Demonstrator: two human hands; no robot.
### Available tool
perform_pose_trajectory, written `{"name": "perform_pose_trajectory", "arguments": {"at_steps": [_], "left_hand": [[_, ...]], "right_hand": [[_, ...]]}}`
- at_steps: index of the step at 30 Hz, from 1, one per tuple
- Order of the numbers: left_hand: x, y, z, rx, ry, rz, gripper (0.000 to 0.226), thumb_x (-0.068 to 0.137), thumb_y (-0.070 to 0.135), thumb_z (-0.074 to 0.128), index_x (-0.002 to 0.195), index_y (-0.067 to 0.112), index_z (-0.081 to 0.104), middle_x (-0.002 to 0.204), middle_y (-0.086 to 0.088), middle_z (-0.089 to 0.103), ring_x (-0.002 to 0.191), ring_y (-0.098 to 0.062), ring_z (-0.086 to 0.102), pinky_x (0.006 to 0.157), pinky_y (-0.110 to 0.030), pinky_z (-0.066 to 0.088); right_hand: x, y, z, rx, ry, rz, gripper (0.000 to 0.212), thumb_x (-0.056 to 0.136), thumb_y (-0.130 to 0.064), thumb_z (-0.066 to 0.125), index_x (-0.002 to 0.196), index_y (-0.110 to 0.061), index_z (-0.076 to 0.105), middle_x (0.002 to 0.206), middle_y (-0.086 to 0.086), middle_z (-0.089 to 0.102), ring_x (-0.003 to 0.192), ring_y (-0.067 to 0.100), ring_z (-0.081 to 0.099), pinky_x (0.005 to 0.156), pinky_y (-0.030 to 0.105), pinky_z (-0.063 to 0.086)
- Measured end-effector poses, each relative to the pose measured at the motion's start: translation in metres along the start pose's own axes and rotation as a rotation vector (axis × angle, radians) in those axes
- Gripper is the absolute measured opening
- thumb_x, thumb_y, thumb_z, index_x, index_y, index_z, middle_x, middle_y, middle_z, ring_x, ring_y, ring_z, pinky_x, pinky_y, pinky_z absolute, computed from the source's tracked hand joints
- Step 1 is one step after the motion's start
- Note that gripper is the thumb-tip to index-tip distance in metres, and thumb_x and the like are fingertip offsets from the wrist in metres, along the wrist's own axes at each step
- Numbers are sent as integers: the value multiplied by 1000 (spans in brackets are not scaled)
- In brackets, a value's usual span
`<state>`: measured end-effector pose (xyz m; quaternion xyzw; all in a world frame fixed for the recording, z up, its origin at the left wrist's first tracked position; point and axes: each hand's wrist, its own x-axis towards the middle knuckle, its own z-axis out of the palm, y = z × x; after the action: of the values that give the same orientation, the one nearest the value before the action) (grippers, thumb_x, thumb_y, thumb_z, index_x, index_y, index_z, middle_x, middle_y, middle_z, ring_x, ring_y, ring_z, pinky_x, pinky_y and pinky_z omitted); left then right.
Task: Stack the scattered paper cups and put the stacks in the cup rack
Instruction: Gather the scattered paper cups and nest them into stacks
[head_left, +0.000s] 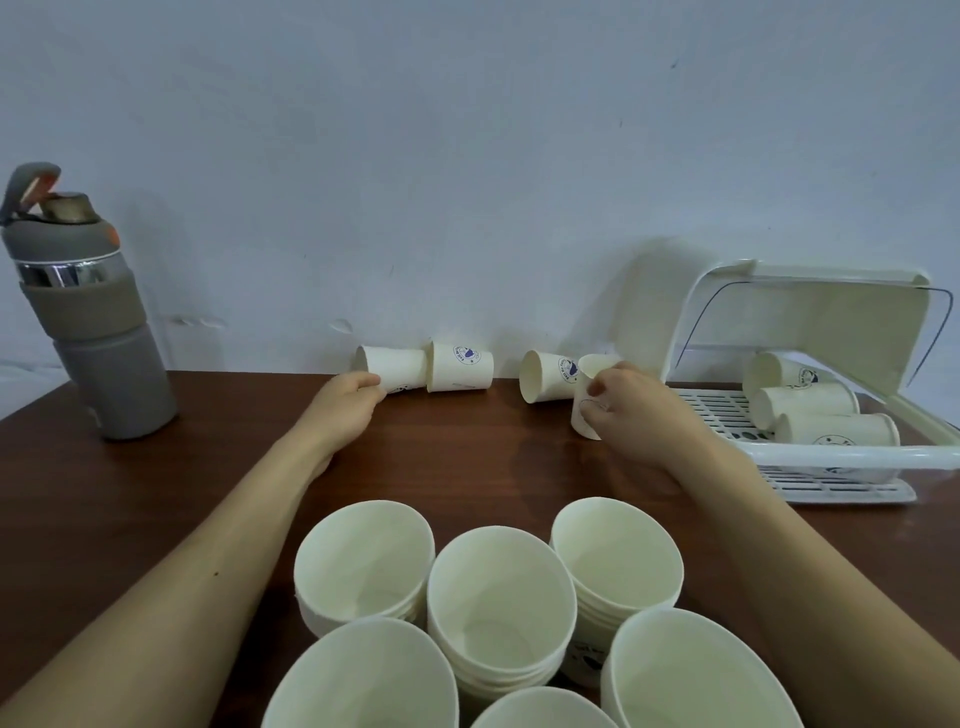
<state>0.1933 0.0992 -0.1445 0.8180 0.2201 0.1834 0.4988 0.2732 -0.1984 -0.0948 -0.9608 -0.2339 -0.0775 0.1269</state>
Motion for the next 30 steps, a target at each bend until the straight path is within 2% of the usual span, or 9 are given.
{"name": "perform_pose_trajectory", "arguments": {"at_steps": [4, 12, 17, 19, 20, 23, 26, 28, 30], "left_hand": [[-2, 5, -7, 39, 113, 3, 40, 97, 13, 53, 136, 9, 60, 140, -10, 57, 128, -26, 53, 95, -29, 38], [-20, 31, -22, -42, 299, 113, 21, 83, 12, 62, 102, 19, 67, 112, -7, 66, 96, -26, 63, 71, -32, 50], [-55, 67, -30, -161, 286, 249, 18, 85, 6, 65, 79, 23, 58, 87, -3, 62, 77, -20, 56, 58, -23, 48], [-74, 88, -36, -233, 251, 313, 20, 86, 5, 65, 81, 23, 57, 81, 0, 60, 78, -21, 58, 64, -23, 57], [-84, 98, -39, -261, 222, 339, 20, 87, 5, 65, 85, 24, 59, 82, 1, 62, 81, -22, 63, 73, -33, 62], [-113, 125, -50, -241, 152, 426, 15, 89, 9, 66, 91, 24, 68, 94, -8, 72, 97, -25, 70, 88, -50, 60], [-138, 143, -61, -201, 123, 504, 9, 85, 21, 66, 87, 16, 73, 92, -16, 71, 88, -20, 66, 92, -56, 56], [-151, 149, -64, -181, 140, 530, 10, 85, 26, 66, 87, 21, 74, 88, -1, 72, 91, -15, 66, 96, -55, 53], [-160, 149, -64, -181, 185, 512, 7, 83, 30, 69, 84, 26, 75, 102, 9, 72, 106, -12, 65, 100, -44, 51]], "right_hand": [[-5, -5, -9, 63, 41, 5, 29, 97, -24, 50, 116, -7, 65, 120, 10, 60, 106, 32, 60, 89, 45, 52], [-24, -15, -29, 216, 173, -9, 3, 89, -24, 60, 90, -22, 61, 95, 0, 71, 93, 24, 65, 80, 43, 55], [-49, -19, -52, 307, 265, 4, 8, 87, -24, 64, 90, -21, 57, 88, 0, 69, 90, 26, 64, 78, 42, 54], [-56, -22, -61, 373, 309, -5, 8, 89, -23, 62, 94, -20, 56, 87, -1, 68, 87, 25, 64, 77, 41, 53], [-59, -25, -66, 408, 327, -16, 8, 89, -22, 61, 95, -20, 56, 84, -3, 66, 85, 24, 64, 76, 40, 52], [-72, -36, -80, 484, 343, -70, 8, 90, -21, 61, 98, -23, 59, 81, -10, 63, 78, 17, 62, 73, 35, 50], [-85, -47, -96, 516, 366, -117, 4, 91, -20, 62, 91, -21, 66, 76, -11, 65, 71, 10, 61, 70, 34, 50], [-92, -52, -105, 530, 388, -133, 7, 91, -21, 63, 85, -20, 67, 74, -10, 65, 72, 15, 62, 68, 29, 48], [-98, -54, -112, 536, 382, -135, 8, 91, -24, 64, 84, -22, 67, 83, -6, 65, 77, 13, 62, 63, 20, 43]]}}
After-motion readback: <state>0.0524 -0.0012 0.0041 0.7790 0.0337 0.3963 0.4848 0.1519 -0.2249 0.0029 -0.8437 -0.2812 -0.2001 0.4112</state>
